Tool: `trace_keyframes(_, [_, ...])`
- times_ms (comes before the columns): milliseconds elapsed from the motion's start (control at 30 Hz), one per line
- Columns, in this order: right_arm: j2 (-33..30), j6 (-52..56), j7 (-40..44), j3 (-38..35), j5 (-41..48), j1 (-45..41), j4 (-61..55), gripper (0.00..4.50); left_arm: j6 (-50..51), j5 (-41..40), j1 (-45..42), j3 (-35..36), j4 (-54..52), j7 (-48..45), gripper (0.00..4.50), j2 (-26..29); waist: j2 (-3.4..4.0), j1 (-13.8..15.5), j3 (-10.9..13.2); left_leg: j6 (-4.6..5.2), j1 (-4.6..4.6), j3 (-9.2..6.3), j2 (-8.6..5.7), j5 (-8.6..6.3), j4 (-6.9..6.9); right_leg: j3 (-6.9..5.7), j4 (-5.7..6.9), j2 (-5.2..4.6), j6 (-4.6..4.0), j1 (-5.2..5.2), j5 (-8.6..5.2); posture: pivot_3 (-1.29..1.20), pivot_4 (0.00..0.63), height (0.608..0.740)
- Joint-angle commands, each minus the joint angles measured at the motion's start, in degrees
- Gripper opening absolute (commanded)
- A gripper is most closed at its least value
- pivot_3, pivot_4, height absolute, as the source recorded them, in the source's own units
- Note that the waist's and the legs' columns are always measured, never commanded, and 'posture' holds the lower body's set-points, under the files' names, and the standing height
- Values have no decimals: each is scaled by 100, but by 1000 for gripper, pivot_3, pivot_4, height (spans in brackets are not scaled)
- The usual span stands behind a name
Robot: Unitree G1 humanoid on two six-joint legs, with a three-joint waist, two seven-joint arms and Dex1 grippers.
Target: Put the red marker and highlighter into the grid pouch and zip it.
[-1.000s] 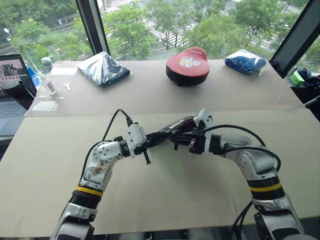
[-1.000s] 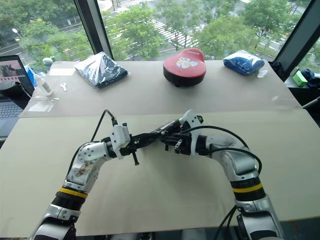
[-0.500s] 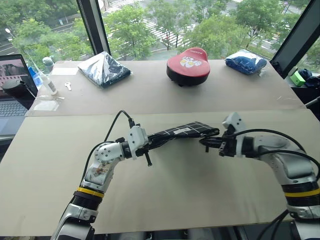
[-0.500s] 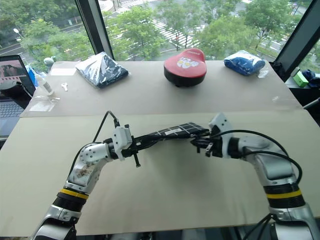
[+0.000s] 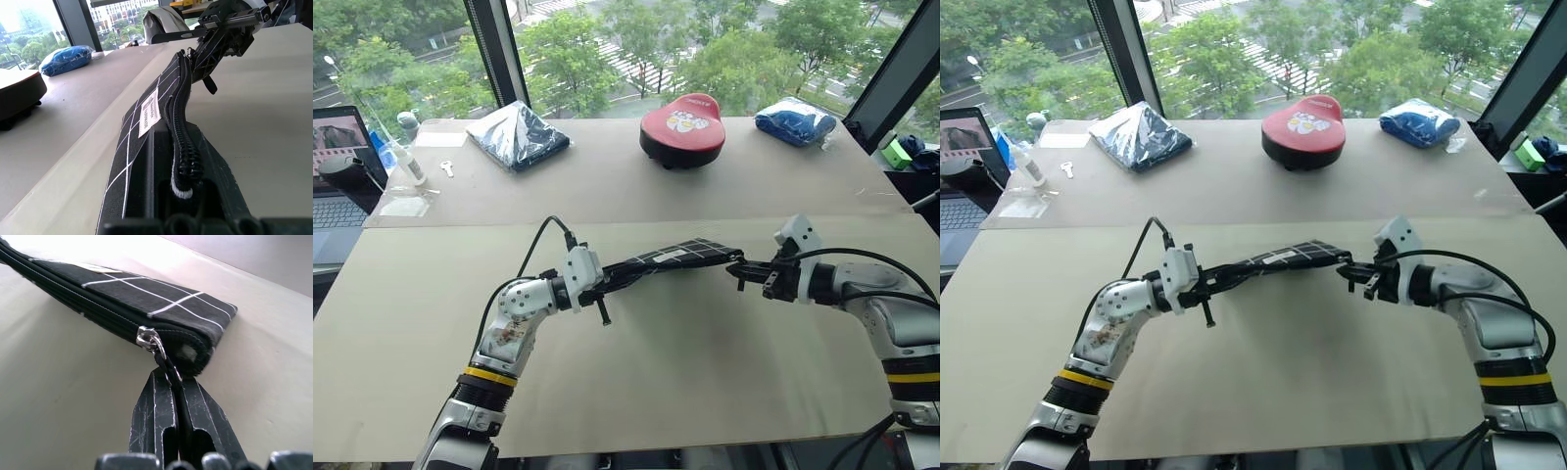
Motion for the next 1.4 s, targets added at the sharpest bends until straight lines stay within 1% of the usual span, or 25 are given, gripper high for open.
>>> trace_keyframes(33, [-222, -108, 63, -348, 29, -13, 77, 38, -100, -82, -17, 154, -67, 0, 0, 58, 0, -4, 0, 0, 0, 0, 0, 0, 0, 0, 0, 0, 0, 0, 0, 0, 150, 740])
trace_keyframes(133, [-248, -77, 147, -346, 84, 34, 11, 38, -113, -75, -22, 153, -48, -2, 0, 59, 0, -8, 0, 0, 1, 0, 1, 0, 0, 0, 0, 0, 0, 0, 0, 0, 150, 740])
trace_keyframes(233, [-58, -65, 29, -291, 111, -15, -57, 38, -139, -67, -25, 139, -15, -11, 0, 44, 0, -7, 0, 0, 0, 0, 1, 0, 0, 0, 0, 0, 0, 0, 0, 0, 150, 740])
trace_keyframes(300, [186, 63, -83, -344, 284, -120, -73, 682, -154, -66, -22, 132, -4, -13, 0, 35, 0, -9, 0, 0, 1, 0, 1, 0, 0, 0, 0, 0, 0, 0, 0, 0, 150, 740])
trace_keyframes(367, [246, 188, -95, -284, 329, -115, -234, 1173, -172, -67, -27, 130, 15, -17, 0, 30, 0, -10, 0, 0, 1, 0, 1, 0, 0, 0, 0, 0, 0, 0, 0, 0, 150, 740])
trace_keyframes(400, [239, 258, -43, -264, 389, -68, -335, 1615, -180, -68, -33, 130, 25, -19, 0, 26, 0, -10, 0, 0, 1, 0, 2, 0, 0, 0, 1, 0, 0, -1, 0, 0, 150, 740])
trace_keyframes(433, [204, 341, 20, -241, 440, -5, -429, 1903, -187, -68, -39, 131, 36, -20, 0, 21, 0, -6, 0, 0, 1, 0, 2, 0, -1, 1, 1, 0, 0, -2, 0, 0, 150, 740])
trace_keyframes(533, [70, 685, 165, -351, 647, 176, -558, 3024, -214, -67, -58, 131, 75, -16, 0, -1, 0, 18, 0, 0, -1, -1, 1, 0, -1, 0, 0, 0, 0, -1, 0, 0, 150, 740])
trace_keyframes(633, [-170, 805, 264, -718, 874, 273, -598, 3024, -284, -71, -83, 119, 129, -59, 0, -20, 0, 26, 0, 2, -1, -1, 0, -2, 2, -1, -1, -3, 0, 1, 0, 0, 150, 740])
trace_keyframes(733, [-540, 633, 280, -1149, 798, 338, -342, 3024, -474, -77, -137, 71, 237, -253, 0, 9, 0, 26, 0, 6, -2, -1, -1, -4, 3, 1, -1, -7, 0, -1, 0, 0, 150, 740])
trace_keyframes(800, [-818, 527, 387, -1428, 760, 480, -177, 3024, -661, -114, -194, 54, 334, -540, 0, 107, 0, 32, 0, 6, -2, 0, -1, -4, 5, 1, -1, -6, 0, -1, 0, 0, 150, 740])
trace_keyframes(933, [-1168, 365, 534, -1870, 748, 858, -109, 3024, -844, -322, -289, 60, 464, -1149, 0, 277, 0, 21, 0, 6, 1, 0, 2, -4, 0, -1, -1, -4, 0, -1, 0, 0, 150, 740])
trace_keyframes(1033, [-1196, 439, 530, -2078, 848, 1056, -272, 3024, -952, -411, -333, 27, 546, -1474, 0, 321, 0, 9, 0, 6, 0, 1, 3, -4, 2, 0, -1, -4, 0, 0, 0, 0, 150, 740])
trace_keyframes(1100, [-1083, 579, 430, -2168, 969, 1234, -612, 3024, -1034, -454, -387, 13, 645, -1636, 0, 272, 0, 6, 0, 7, 0, 2, 2, -5, 6, 3, 0, -6, 1, 0, 0, 0, 150, 740])
trace_keyframes(1267, [-856, 785, 207, -2176, 1182, 1610, -1242, 3024, -1579, -213, -634, -4, 1408, -1790, 0, 72, -1, 21, 0, 9, 2, 1, 6, -6, 8, 4, 1, -6, 1, 2, 1, 0, 150, 740])
trace_keyframes(1300, [-827, 793, 166, -2166, 1196, 1642, -1291, 3074, -1609, -165, -666, -22, 1566, -1822, 392, 61, -1, 27, 1, 10, 2, 1, 6, -6, 9, 4, 1, -6, 1, 3, 1, 0, 150, 740])
trace_keyframes(1400, [-785, 798, 78, -2116, 1207, 1667, -1345, 3087, -1566, -137, -645, -140, 1776, -2096, 1089, 143, -1, 25, 0, 13, 0, 1, 6, -8, 15, 4, 1, -7, 1, 2, 1, 0, 150, 740])
